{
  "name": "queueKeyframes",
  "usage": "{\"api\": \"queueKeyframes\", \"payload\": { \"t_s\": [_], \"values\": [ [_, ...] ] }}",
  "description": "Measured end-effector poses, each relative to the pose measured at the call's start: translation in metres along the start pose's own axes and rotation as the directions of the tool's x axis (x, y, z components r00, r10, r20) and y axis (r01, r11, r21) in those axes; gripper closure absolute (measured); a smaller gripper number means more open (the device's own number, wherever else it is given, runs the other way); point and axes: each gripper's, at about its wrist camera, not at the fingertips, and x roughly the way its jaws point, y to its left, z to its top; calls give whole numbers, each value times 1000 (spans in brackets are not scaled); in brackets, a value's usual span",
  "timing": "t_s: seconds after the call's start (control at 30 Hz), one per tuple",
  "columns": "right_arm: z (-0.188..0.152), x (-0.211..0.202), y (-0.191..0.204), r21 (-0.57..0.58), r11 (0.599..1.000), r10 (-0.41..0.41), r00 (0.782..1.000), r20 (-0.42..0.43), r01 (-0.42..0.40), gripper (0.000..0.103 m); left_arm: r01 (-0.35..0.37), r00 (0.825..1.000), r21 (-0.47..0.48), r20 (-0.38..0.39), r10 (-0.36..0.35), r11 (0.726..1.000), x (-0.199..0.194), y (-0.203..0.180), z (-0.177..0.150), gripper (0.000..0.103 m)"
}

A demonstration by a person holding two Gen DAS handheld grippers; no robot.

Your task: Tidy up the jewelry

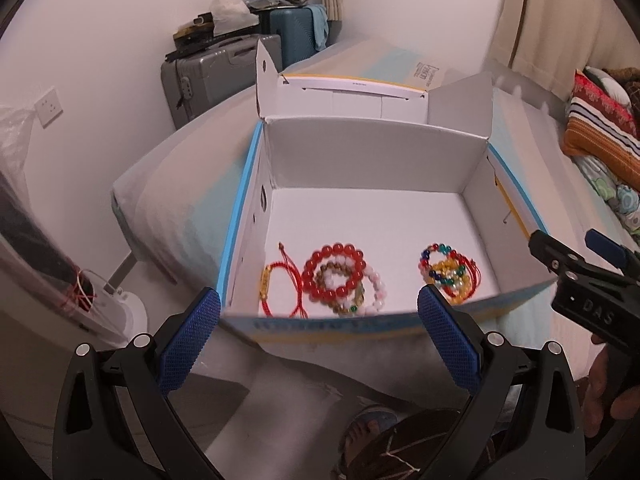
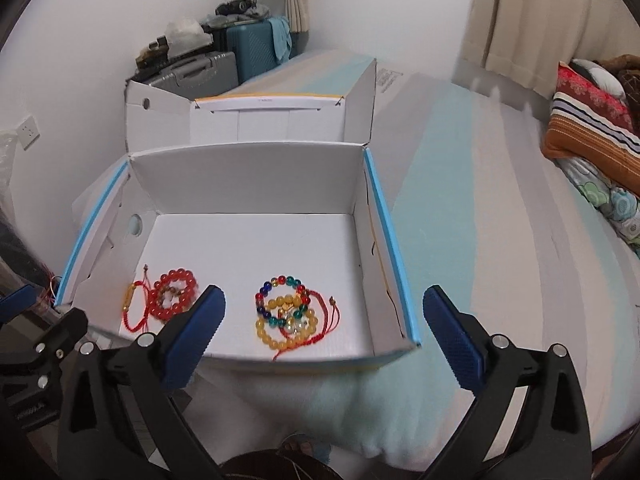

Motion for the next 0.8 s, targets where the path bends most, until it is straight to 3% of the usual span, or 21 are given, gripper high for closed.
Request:
{"api": "queueKeyframes", "payload": {
  "t_s": [0.33, 0.8],
  "values": [
    [-27, -33, 1, 0, 1000, 8, 1000, 27, -8, 8, 2, 1000, 18, 19, -2, 1000, -19, -10, -26, 6],
    [-35, -34, 4, 2, 1000, 17, 1000, -1, -17, 8, 2, 1000, 12, 19, -2, 1000, -22, -6, -33, 6]
  ]
}}
